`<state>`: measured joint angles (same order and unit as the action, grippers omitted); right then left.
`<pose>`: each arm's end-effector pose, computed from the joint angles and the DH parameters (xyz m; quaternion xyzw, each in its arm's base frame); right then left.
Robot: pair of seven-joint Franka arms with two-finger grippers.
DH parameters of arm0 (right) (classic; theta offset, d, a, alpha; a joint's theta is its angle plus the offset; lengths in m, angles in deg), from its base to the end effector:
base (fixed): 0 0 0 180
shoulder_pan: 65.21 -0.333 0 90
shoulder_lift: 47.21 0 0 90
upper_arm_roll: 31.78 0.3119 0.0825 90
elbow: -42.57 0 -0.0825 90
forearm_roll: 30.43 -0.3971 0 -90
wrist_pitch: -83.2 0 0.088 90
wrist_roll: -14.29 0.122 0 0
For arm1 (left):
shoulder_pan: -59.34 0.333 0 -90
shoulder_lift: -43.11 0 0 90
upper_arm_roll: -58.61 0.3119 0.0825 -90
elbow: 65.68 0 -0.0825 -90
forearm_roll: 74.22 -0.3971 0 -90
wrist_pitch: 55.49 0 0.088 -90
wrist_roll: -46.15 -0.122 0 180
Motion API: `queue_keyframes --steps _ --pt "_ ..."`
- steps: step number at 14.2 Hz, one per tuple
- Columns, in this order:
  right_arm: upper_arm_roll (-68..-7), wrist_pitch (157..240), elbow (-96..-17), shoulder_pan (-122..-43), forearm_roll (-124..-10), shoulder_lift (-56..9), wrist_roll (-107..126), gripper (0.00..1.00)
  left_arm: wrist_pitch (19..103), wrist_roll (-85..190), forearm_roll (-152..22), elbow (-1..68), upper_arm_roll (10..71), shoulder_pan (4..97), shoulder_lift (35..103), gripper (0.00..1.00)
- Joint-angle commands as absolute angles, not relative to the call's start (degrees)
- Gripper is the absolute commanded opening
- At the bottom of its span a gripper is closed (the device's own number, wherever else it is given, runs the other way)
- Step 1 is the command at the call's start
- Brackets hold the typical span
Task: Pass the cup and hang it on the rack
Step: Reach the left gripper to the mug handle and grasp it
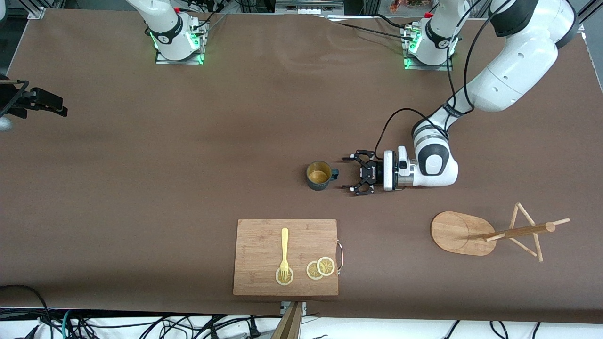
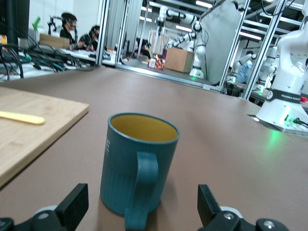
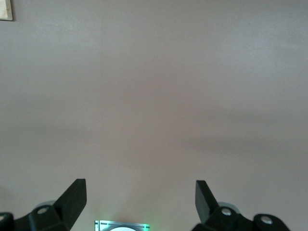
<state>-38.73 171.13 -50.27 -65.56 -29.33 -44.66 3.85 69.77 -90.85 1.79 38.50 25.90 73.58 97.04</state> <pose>0.5668 -0.0667 0.5536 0.9973 0.0336 -0.0660 0.0025 0.5716 -0.2433 0.0763 0.5965 -0.4929 0.3896 0.4994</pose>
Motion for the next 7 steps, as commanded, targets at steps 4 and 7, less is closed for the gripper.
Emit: queue_keyframes --steps 4,7 --pt "-36.8 167.7 -49.1 -64.9 -30.3 -44.4 4.5 1.00 70.1 -95.0 3.8 35.7 25.6 72.7 100.1 0.97" --pt "-36.8 167.2 -49.1 -64.8 -30.3 -44.3 4.5 1.00 70.4 -98.6 4.3 34.2 25.6 72.0 101.3 0.88"
